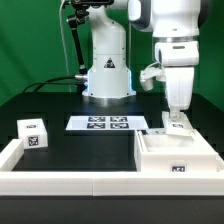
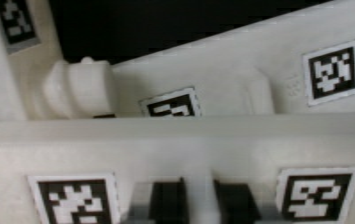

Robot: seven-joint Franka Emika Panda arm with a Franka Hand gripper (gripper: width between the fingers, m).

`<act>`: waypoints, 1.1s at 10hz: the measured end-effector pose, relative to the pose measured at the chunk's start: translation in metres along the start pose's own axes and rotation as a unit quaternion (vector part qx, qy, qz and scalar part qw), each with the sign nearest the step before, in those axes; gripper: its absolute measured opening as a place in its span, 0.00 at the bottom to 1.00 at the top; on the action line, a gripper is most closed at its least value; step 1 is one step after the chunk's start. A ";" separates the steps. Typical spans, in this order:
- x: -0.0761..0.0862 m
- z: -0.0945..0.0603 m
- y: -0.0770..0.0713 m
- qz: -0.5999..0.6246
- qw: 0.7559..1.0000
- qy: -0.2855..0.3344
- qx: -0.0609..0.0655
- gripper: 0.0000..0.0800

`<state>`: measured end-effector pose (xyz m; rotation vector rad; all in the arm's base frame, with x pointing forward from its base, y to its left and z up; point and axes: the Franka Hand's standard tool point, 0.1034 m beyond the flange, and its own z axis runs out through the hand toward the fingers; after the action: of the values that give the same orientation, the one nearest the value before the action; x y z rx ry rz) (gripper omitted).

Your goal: Assemble cabinet

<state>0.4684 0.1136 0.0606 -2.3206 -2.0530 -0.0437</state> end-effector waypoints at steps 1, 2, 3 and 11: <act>0.001 0.000 0.000 0.000 1.000 0.001 -0.002 0.09; 0.000 0.000 0.000 0.000 1.000 0.001 -0.002 0.09; 0.000 0.000 0.000 0.001 1.000 0.001 -0.002 0.09; 0.001 0.002 0.056 0.015 1.000 0.009 -0.012 0.09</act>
Offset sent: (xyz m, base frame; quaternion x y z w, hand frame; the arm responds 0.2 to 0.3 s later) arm 0.0000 0.0000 0.0000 0.0000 0.0000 0.0000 1.0000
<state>0.5237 0.1080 0.0583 -2.3556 -2.0187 -0.0877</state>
